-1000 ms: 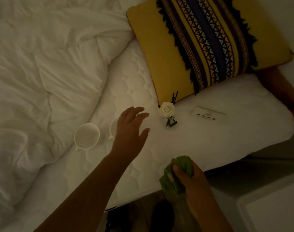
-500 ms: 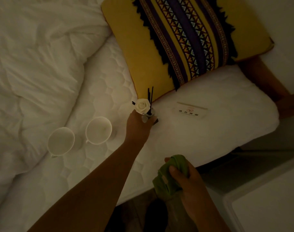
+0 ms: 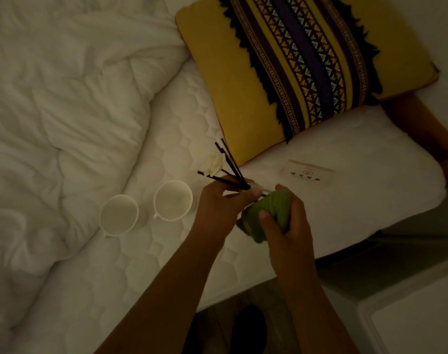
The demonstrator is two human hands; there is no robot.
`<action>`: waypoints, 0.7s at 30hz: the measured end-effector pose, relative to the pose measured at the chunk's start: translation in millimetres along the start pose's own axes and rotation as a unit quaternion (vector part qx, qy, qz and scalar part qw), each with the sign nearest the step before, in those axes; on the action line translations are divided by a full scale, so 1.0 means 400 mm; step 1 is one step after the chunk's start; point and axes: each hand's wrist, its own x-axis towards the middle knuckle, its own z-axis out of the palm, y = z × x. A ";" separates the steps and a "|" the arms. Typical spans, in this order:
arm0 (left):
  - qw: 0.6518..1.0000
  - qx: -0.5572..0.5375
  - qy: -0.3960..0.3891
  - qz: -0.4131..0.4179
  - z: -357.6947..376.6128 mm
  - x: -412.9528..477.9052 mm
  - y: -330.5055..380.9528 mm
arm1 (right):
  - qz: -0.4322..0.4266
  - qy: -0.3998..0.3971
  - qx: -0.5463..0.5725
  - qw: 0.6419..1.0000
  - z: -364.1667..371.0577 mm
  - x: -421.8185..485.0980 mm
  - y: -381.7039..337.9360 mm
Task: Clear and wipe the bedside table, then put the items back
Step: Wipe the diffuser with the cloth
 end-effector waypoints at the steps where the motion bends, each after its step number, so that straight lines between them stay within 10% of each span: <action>1: 1.000 -0.004 -0.003 -0.007 -0.008 -0.012 0.009 | -0.007 -0.005 -0.002 1.000 0.011 -0.004 -0.010; 11: 0.999 0.030 -0.031 0.028 -0.036 -0.044 0.091 | -0.069 0.085 -0.002 0.994 0.048 -0.006 -0.080; 21: 0.973 0.155 -0.112 0.130 -0.064 -0.063 0.145 | 0.048 0.065 0.282 0.956 0.039 -0.006 -0.103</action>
